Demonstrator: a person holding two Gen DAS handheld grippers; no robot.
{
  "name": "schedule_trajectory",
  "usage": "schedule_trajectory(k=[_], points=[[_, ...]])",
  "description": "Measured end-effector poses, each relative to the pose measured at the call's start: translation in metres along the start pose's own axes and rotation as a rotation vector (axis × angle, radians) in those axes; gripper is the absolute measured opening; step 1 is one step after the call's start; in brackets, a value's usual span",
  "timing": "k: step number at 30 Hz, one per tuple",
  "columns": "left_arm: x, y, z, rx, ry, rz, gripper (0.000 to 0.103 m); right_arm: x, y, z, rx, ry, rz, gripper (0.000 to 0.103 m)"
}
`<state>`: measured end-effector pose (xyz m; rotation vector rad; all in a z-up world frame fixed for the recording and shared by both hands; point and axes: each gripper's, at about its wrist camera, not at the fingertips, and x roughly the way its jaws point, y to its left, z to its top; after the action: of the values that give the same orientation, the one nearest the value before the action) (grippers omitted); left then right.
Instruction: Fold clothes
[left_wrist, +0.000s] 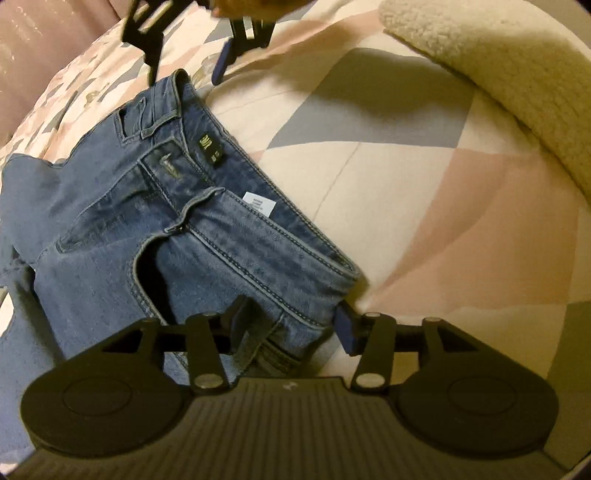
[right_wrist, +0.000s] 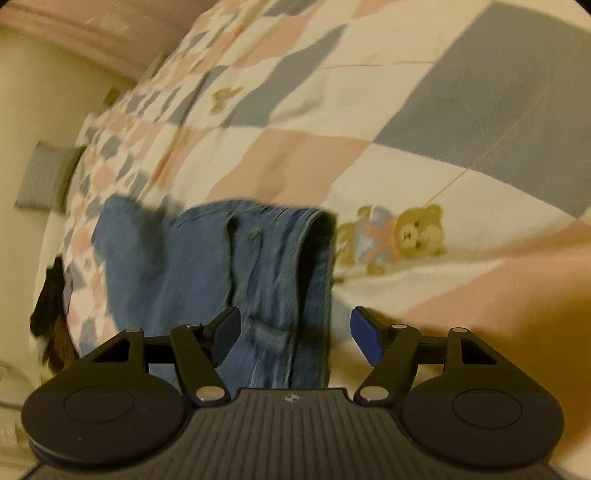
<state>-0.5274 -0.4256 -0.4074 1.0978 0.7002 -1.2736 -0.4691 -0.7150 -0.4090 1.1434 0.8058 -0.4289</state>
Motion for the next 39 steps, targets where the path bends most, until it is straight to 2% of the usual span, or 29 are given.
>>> schedule_trajectory(k=[3,5,6,7,8,9,11,12,13,16,19,21,23,24,25,26,27,29,31,33,34,37,39], points=[[0.000,-0.003,-0.006,-0.002,-0.020,0.017,0.043,0.023,-0.007,0.010,0.049,-0.018,-0.010,0.070],[0.004,-0.006,-0.005,-0.002,-0.018,0.036,0.047,0.036,-0.005,0.015,0.064,-0.028,-0.010,0.070],[0.008,-0.010,-0.004,0.006,-0.011,0.076,0.062,0.043,-0.002,0.017,0.060,-0.022,-0.006,0.066],[0.012,-0.013,-0.002,0.016,-0.004,0.118,0.069,0.048,0.004,0.017,0.039,-0.016,-0.009,0.039],[0.015,-0.013,0.000,0.019,-0.001,0.121,0.066,0.050,0.011,0.016,0.007,-0.012,-0.018,0.021],[0.013,-0.008,0.002,-0.005,-0.005,0.075,0.046,0.051,0.019,0.015,-0.026,-0.007,-0.027,0.017],[0.003,0.003,0.005,-0.055,-0.032,-0.003,0.020,0.031,0.038,0.009,-0.110,-0.071,-0.005,0.015],[-0.009,0.011,0.004,-0.075,-0.061,-0.021,0.014,0.017,0.046,0.005,-0.140,-0.105,0.008,0.014],[-0.020,0.019,0.003,-0.095,-0.090,-0.039,0.013,-0.002,0.053,0.000,-0.150,-0.142,0.008,0.013],[-0.074,0.045,0.002,-0.126,-0.216,-0.177,0.012,-0.064,0.050,-0.006,-0.116,-0.240,-0.022,0.012],[-0.113,0.055,0.009,-0.118,-0.292,-0.286,0.012,-0.111,0.021,-0.004,-0.014,-0.253,-0.045,0.012],[-0.115,0.045,0.017,-0.111,-0.297,-0.355,0.013,-0.119,0.001,-0.004,0.007,-0.235,-0.111,0.012],[-0.095,0.024,0.023,-0.121,-0.249,-0.377,0.018,-0.112,-0.021,-0.004,0.024,-0.205,-0.182,0.014],[-0.085,0.014,0.026,-0.127,-0.224,-0.388,0.021,-0.104,-0.035,-0.004,0.055,-0.183,-0.196,0.018],[-0.067,0.002,0.027,-0.120,-0.154,-0.398,0.021,-0.095,-0.043,-0.005,0.069,-0.161,-0.237,0.029],[-0.048,-0.009,0.027,-0.112,-0.082,-0.408,0.021,-0.086,-0.048,-0.006,0.076,-0.137,-0.289,0.034],[-0.046,-0.013,0.026,-0.095,-0.051,-0.442,0.021,-0.076,-0.053,-0.008,0.083,-0.114,-0.342,0.043],[-0.042,-0.020,0.024,-0.058,0.005,-0.511,0.021,-0.075,-0.041,-0.013,0.041,-0.127,-0.426,0.058],[-0.073,-0.009,0.019,-0.038,-0.103,-0.537,0.024,-0.089,-0.018,-0.023,-0.042,-0.194,-0.479,0.060],[-0.095,0.018,0.010,-0.108,-0.160,-0.493,0.027,-0.109,0.006,-0.039,-0.119,-0.268,-0.491,0.060],[-0.106,0.032,0.005,-0.144,-0.187,-0.470,0.028,-0.121,0.017,-0.052,-0.149,-0.300,-0.463,0.060],[-0.101,0.087,-0.025,-0.314,-0.137,-0.276,0.027,-0.135,0.039,-0.099,-0.207,-0.305,-0.340,0.060],[-0.083,0.124,-0.049,-0.410,-0.045,-0.141,0.026,-0.126,0.048,-0.135,-0.253,-0.254,-0.297,0.059]])
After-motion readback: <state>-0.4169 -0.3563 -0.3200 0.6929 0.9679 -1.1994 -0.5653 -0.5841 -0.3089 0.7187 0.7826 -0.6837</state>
